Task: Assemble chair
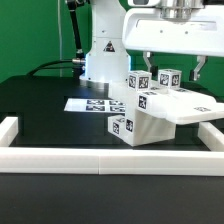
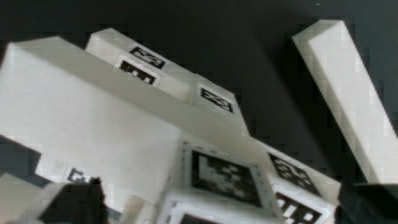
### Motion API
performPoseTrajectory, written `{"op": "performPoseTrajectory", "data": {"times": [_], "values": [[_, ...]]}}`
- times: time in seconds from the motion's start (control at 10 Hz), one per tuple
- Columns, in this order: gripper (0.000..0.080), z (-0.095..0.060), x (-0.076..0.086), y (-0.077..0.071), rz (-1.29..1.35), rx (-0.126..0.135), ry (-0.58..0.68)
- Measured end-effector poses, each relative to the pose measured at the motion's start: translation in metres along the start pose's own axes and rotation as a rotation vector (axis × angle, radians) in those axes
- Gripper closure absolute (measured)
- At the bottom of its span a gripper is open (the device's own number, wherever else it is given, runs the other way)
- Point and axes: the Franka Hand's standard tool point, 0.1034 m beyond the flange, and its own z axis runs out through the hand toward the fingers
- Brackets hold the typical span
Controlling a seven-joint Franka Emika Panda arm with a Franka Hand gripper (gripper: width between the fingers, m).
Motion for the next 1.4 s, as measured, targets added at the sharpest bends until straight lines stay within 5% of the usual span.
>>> {"op": "performPoseTrajectory", "data": {"times": [1.4], "values": [[0.0151,0.0004,-0.0001,0.0002,0.000,-0.001,0.000]]}}
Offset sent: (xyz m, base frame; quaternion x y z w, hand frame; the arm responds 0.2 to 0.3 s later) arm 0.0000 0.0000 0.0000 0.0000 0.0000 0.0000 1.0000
